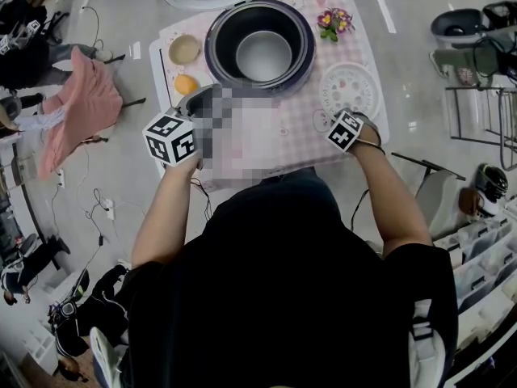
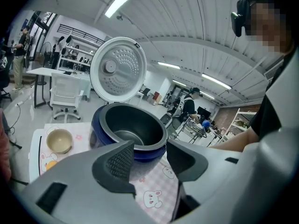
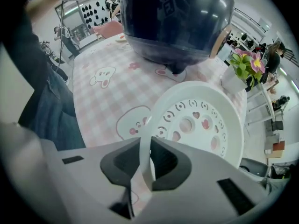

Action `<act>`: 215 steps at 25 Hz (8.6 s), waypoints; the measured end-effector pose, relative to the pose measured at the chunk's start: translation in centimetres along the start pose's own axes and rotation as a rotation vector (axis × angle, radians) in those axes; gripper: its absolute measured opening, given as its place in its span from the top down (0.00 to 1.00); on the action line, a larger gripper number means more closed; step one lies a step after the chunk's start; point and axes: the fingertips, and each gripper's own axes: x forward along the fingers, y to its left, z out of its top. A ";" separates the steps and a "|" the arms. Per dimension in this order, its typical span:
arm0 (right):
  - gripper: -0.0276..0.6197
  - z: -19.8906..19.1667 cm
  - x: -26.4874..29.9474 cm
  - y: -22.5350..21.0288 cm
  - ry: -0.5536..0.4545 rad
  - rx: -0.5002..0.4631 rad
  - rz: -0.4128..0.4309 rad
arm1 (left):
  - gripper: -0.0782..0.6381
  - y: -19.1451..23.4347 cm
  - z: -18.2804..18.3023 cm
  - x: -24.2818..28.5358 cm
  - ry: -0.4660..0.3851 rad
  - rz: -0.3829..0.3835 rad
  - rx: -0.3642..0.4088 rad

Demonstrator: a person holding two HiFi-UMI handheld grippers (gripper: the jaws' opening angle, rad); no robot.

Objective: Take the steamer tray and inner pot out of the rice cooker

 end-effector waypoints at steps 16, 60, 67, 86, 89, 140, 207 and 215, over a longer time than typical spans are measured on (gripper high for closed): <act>0.83 -0.3 0.2 0.2 -0.018 0.050 -0.012 | 0.57 -0.4 0.1 -0.7 -0.016 0.004 0.008; 0.60 17.8 -28.5 -9.0 -0.845 0.385 -0.039 | 0.57 0.6 5.4 -5.2 -0.133 0.058 0.039; 0.62 18.9 -25.6 -10.8 -0.828 0.460 0.039 | 0.57 2.9 5.1 -2.7 -0.101 0.075 0.009; 0.63 22.2 -19.2 -12.5 -0.758 0.537 0.181 | 0.64 9.3 2.4 3.6 0.060 0.236 -0.042; 0.64 22.6 -18.6 -12.6 -0.748 0.557 0.190 | 0.65 9.7 2.5 3.9 0.064 0.244 -0.047; 0.88 22.6 -26.3 -11.6 -1.029 0.875 0.366 | 0.84 7.7 6.9 -0.8 -0.316 -0.017 -0.681; 0.87 29.2 -22.0 17.6 -0.818 0.619 0.615 | 0.84 6.2 -13.6 -27.7 -0.478 0.151 -0.851; 0.87 27.6 -17.1 17.9 -0.735 0.655 0.620 | 0.84 7.3 -18.4 -25.1 -0.415 0.182 -0.922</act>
